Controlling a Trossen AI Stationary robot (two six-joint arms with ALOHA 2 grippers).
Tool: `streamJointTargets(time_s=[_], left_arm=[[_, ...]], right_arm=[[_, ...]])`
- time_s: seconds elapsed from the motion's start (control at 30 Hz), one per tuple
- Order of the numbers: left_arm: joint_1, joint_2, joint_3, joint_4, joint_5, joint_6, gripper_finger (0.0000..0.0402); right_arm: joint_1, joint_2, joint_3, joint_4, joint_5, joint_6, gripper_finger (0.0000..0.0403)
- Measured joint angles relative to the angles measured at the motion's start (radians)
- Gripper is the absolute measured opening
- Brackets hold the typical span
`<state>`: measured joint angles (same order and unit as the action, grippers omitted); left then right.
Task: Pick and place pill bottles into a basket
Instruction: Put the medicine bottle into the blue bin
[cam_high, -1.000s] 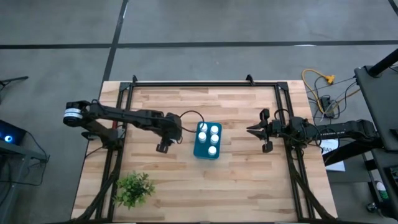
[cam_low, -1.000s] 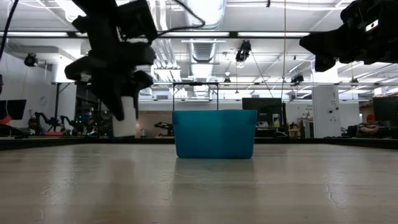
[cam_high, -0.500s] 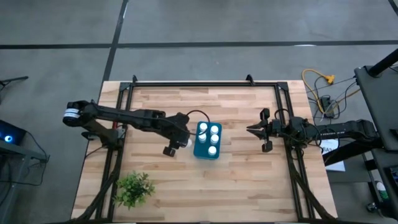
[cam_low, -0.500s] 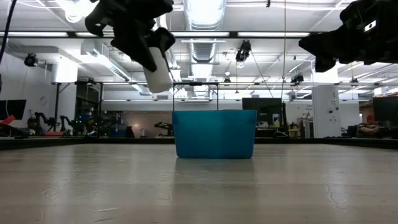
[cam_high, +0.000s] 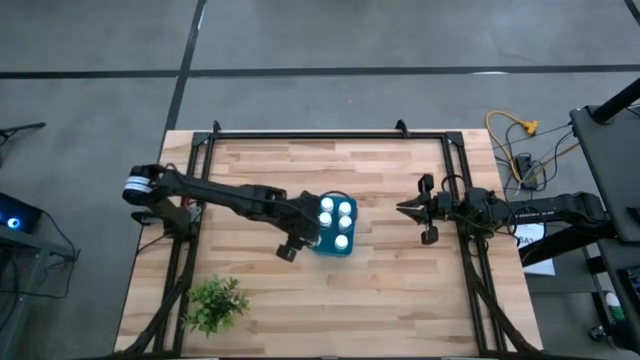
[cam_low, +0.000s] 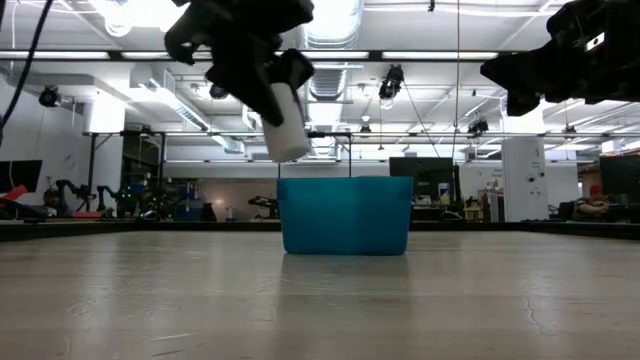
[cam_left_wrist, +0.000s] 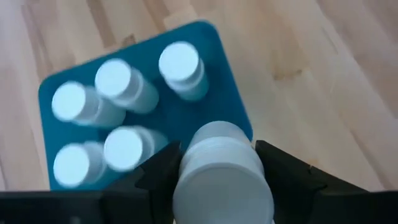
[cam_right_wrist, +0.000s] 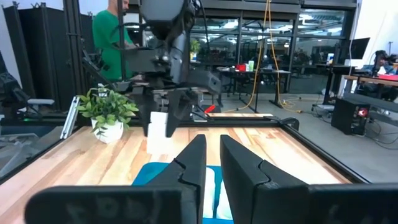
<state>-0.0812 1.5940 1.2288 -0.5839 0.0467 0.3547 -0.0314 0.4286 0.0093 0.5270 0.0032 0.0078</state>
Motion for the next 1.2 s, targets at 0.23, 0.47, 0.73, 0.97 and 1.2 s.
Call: streamJointTargets(time_s=[0.23, 0.47, 0.73, 0.97, 1.2], left_arm=[[-0.021, 0.097, 0.134, 0.000, 0.002, 0.028, 0.0162], [-0.020, 0.158, 0.193, -0.063, -0.038, 0.038, 0.0171], [-0.018, 0.191, 0.193, -0.062, -0.064, 0.043, 0.0172], [-0.016, 0.223, 0.189, -0.061, -0.085, 0.045, 0.0173], [-0.010, 0.268, 0.188, -0.041, -0.087, 0.045, 0.0173]], right_arm=[[0.000, 0.000, 0.000, -0.001, 0.000, 0.000, 0.0038], [0.000, 0.000, 0.000, -0.005, -0.001, 0.000, 0.0038], [0.000, 0.000, 0.000, -0.008, -0.002, 0.000, 0.0038], [0.000, 0.000, 0.000, -0.008, -0.001, 0.000, 0.0038], [0.000, 0.000, 0.000, -0.008, -0.001, 0.000, 0.0038]])
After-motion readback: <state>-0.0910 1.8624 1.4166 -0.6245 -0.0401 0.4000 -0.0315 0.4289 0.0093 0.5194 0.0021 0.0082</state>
